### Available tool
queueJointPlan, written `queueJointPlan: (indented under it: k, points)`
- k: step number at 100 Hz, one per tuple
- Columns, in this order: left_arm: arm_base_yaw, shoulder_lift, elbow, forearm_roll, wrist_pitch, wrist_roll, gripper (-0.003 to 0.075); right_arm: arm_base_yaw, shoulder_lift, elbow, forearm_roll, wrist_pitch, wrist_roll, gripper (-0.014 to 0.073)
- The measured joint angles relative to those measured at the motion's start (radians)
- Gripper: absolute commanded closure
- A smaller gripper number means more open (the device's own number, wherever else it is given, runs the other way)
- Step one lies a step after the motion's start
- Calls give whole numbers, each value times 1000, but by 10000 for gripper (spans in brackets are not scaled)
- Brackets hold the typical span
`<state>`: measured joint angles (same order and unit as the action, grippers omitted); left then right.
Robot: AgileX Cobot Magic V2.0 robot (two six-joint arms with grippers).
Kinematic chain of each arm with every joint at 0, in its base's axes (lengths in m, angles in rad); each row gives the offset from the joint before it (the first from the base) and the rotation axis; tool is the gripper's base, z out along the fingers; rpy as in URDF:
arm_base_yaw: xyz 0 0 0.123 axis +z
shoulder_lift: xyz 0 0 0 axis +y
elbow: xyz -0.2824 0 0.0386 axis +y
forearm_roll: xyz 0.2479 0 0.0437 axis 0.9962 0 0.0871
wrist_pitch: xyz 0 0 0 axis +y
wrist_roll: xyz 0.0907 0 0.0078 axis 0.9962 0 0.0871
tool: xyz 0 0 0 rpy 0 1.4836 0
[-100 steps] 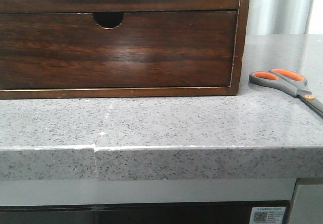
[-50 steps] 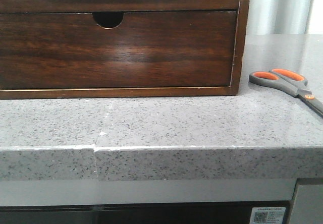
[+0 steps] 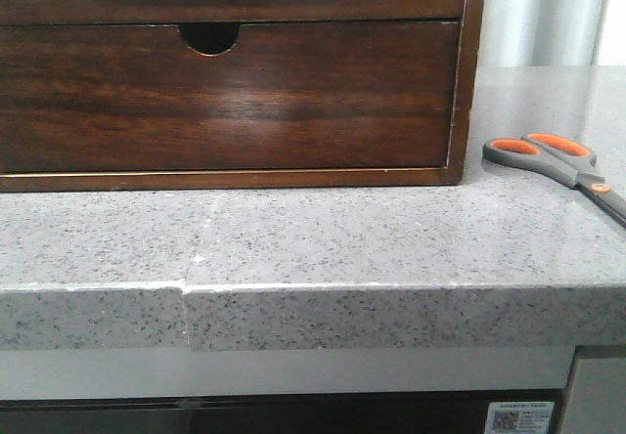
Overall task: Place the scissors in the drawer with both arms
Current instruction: 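Move the left gripper toward the white handle of the wooden drawer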
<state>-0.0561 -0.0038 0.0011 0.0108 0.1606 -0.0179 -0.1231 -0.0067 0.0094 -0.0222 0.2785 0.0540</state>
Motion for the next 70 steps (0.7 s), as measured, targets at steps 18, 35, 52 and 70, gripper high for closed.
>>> queueJointPlan:
  k: [18,35,52,70]
  points:
    - [0,0,0,0,-50,0,742,0,0,0,2,-111,0,655]
    - [0,0,0,18,-91,0,742,0,0,0,2,-179,0,655]
    - [0,0,0,28,-100,0,742,0,0,0,2,-205,0,655]
    - [0,0,0,30,-101,0,742,0,0,0,2,-209,0,655]
